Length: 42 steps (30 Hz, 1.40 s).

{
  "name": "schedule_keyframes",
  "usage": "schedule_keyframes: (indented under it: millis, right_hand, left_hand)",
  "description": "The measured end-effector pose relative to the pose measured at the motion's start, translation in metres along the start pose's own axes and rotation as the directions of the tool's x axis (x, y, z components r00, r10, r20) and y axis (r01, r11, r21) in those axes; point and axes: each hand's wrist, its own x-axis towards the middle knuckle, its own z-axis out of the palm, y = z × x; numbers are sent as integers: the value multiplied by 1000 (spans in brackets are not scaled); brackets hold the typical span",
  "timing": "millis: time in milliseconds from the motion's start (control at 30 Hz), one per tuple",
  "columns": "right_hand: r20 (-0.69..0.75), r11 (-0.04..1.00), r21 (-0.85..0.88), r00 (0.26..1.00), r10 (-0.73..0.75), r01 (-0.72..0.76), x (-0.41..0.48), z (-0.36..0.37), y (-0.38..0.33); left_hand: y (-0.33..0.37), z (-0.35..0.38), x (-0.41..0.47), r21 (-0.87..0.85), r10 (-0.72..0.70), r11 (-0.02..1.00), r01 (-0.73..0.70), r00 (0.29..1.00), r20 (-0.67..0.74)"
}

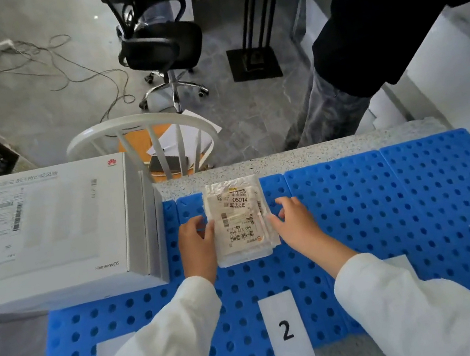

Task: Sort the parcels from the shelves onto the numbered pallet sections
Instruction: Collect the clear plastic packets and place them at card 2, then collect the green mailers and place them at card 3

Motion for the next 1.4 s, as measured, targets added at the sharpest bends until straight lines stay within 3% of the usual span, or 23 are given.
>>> schedule_keyframes:
  millis: [133,267,400,600,767,867,1233,1400]
  right_hand:
    - [-81,997,-47,995,-58,54,-21,-53,26]
    - [-190,992,-124,980,-54,31,-56,-122,63]
    - [-290,981,-191,957,-35,-22,-114,-186,100]
    - [-461,980,-188,887,-26,-69,-218,-284,155]
    - [-627,964,-198,779,16,-180,-298,-335,203]
    - [-656,955,-197,754,41,-223,-342,-351,232]
    - [-752,928,-128,645,139,-350,-466,-379,308]
    - [-824,889,-69,528,205,-453,-508,-398,346]
  left_hand:
    - [34,-6,-7,98,143,985,-143,990,8]
    - [90,8,-34,266,362,876,-402,913,188]
    - [165,42,-85,338,522,692,-637,766,374]
    - [275,108,-194,282,700,363,-888,460,546]
    - [342,154,-300,163,791,157,-974,223,570]
    - [367,174,-357,100,812,42,-994,92,576]
    - [411,240,-495,-42,806,-225,-974,-210,553]
    - [432,283,-556,-166,774,-345,-924,-380,506]
